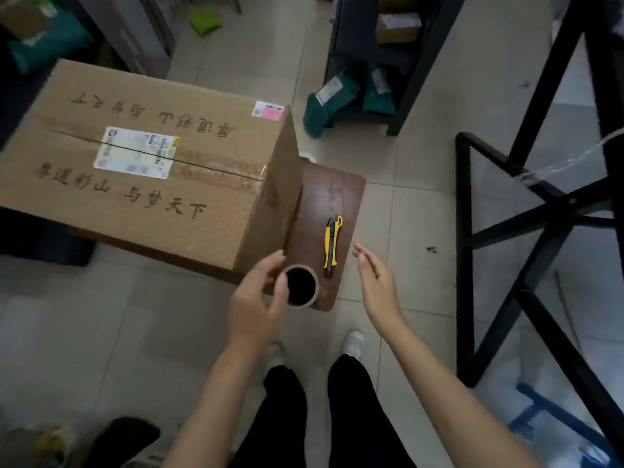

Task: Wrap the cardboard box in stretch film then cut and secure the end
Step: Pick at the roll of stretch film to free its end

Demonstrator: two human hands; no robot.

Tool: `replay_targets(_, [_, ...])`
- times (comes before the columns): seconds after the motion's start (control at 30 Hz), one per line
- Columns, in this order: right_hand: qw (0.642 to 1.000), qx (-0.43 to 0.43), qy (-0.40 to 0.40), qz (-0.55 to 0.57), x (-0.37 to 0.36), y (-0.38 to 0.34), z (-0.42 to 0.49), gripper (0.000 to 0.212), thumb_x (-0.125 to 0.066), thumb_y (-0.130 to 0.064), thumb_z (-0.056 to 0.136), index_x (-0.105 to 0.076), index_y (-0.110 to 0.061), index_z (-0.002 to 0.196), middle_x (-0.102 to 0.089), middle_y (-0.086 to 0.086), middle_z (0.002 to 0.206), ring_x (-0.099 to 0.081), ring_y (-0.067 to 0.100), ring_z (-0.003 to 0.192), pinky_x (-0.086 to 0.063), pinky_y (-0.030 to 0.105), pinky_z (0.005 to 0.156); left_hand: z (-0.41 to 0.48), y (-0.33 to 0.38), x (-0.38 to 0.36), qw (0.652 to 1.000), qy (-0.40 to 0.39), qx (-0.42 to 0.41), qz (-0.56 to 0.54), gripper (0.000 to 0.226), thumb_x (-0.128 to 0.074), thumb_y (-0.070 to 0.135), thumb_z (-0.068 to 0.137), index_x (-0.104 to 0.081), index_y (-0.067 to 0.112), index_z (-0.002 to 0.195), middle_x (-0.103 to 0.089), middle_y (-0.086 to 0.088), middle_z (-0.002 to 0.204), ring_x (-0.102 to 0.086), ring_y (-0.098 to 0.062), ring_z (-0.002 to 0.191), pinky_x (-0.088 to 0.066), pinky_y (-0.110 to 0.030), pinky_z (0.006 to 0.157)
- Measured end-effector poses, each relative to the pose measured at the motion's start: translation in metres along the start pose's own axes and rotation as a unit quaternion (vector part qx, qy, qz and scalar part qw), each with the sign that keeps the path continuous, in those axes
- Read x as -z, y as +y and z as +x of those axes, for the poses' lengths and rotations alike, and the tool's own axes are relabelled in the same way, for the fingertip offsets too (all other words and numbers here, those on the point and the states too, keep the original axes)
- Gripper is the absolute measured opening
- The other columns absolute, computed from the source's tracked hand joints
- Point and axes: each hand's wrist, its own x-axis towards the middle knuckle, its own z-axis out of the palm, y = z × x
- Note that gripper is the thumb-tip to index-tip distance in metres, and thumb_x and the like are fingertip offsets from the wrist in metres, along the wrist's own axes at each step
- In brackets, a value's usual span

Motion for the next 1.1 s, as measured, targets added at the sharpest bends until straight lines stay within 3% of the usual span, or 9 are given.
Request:
replay_targets(0.1, [0.998, -0.045, -0.033, -0.006, -0.005, 0.033, 0.010, 0.034, -0.040, -0.001, 0.099, -0.057, -0.005, 0.128, -0.063, 0.011, 0.124, -0.057, 0.018, 0.116, -0.041, 0.010, 0.095, -0.010, -0.017, -0.029, 0.976, -0.156, -0.067, 0.138, 0.044, -0.060, 0.020, 0.084, -0.053, 0.012, 0.126, -0.048, -0.006, 0.139, -0.047, -0.020, 0.128, -0.042, -0.039, 0.103])
replay_targets(0.2, [0.992, -0.082, -0.087, -0.033, -0.017, 0.072, 0.013, 0.049, -0.038, 0.017, 0.089, -0.058, -0.005, 0.128, -0.064, 0.014, 0.125, -0.057, 0.026, 0.121, -0.041, 0.037, 0.109, -0.009, -0.052, -0.043, 0.901, -0.308, -0.092, 0.290, 0.079, -0.064, 0.030, 0.074, -0.027, 0.027, 0.144, -0.005, -0.004, 0.157, -0.006, -0.026, 0.144, -0.019, -0.044, 0.114])
replay_targets(0.27, [0.989, -0.073, -0.110, -0.059, -0.024, 0.093, 0.014, 0.058, -0.040, 0.022, 0.082, -0.058, -0.006, 0.129, -0.062, 0.013, 0.129, -0.058, 0.026, 0.121, -0.042, 0.040, 0.108, -0.004, -0.072, -0.046, 0.846, -0.358, -0.111, 0.379, 0.099, -0.066, 0.031, 0.070, -0.002, 0.039, 0.145, 0.014, 0.001, 0.156, 0.015, -0.023, 0.143, -0.005, -0.045, 0.113])
replay_targets(0.37, [0.985, -0.048, -0.125, -0.110, -0.038, 0.121, 0.013, 0.062, -0.051, 0.018, 0.078, -0.055, -0.011, 0.133, -0.061, 0.006, 0.132, -0.058, 0.021, 0.121, -0.045, 0.034, 0.104, 0.003, -0.084, -0.051, 0.809, -0.379, -0.126, 0.431, 0.111, -0.064, 0.005, 0.066, 0.007, 0.036, 0.145, 0.017, 0.001, 0.157, 0.020, -0.025, 0.142, -0.005, -0.053, 0.113])
replay_targets(0.5, [0.980, 0.019, -0.072, -0.184, -0.046, 0.138, 0.013, 0.045, -0.067, -0.001, 0.081, -0.064, -0.012, 0.124, -0.066, 0.003, 0.125, -0.062, 0.019, 0.113, -0.047, 0.028, 0.097, 0.016, -0.091, -0.052, 0.798, -0.382, -0.121, 0.451, 0.102, -0.053, -0.006, 0.070, 0.000, 0.039, 0.145, 0.004, 0.004, 0.158, 0.007, -0.026, 0.143, -0.010, -0.051, 0.113])
replay_targets(0.67, [0.970, 0.119, -0.013, -0.213, -0.047, 0.139, 0.019, 0.019, -0.069, 0.001, 0.079, -0.076, -0.008, 0.094, -0.076, 0.006, 0.096, -0.071, 0.024, 0.090, -0.050, 0.025, 0.078, 0.019, -0.084, -0.052, 0.808, -0.359, -0.087, 0.460, 0.082, -0.063, 0.014, 0.075, -0.022, 0.030, 0.144, -0.019, -0.007, 0.153, -0.022, -0.035, 0.135, -0.028, -0.045, 0.106])
replay_targets(0.8, [0.980, 0.102, -0.014, -0.168, -0.051, 0.133, 0.031, 0.018, -0.067, 0.002, 0.080, -0.076, -0.011, 0.088, -0.075, 0.002, 0.092, -0.070, 0.020, 0.085, -0.047, 0.011, 0.071, 0.017, -0.075, -0.055, 0.803, -0.314, -0.026, 0.506, 0.089, -0.070, 0.034, 0.071, -0.018, 0.030, 0.144, -0.021, -0.008, 0.149, -0.032, -0.034, 0.126, -0.034, -0.042, 0.096])
replay_targets(0.97, [0.978, 0.119, -0.081, -0.154, -0.053, 0.121, 0.040, 0.034, -0.061, 0.001, 0.085, -0.069, -0.016, 0.114, -0.073, 0.000, 0.108, -0.068, 0.019, 0.095, -0.055, 0.032, 0.084, 0.013, -0.076, -0.054, 0.819, -0.305, 0.001, 0.486, 0.092, -0.070, 0.038, 0.072, -0.013, 0.031, 0.144, -0.016, -0.006, 0.149, -0.027, -0.031, 0.126, -0.034, -0.042, 0.099])
replay_targets(1.1, [0.944, 0.226, -0.075, -0.228, -0.049, 0.118, 0.042, 0.029, -0.066, 0.003, 0.082, -0.074, -0.008, 0.107, -0.075, 0.004, 0.101, -0.070, 0.023, 0.089, -0.057, 0.037, 0.076, 0.012, -0.077, -0.051, 0.828, -0.306, 0.001, 0.469, 0.094, -0.072, 0.035, 0.070, -0.014, 0.031, 0.144, -0.017, -0.007, 0.149, -0.026, -0.030, 0.127, -0.037, -0.043, 0.100])
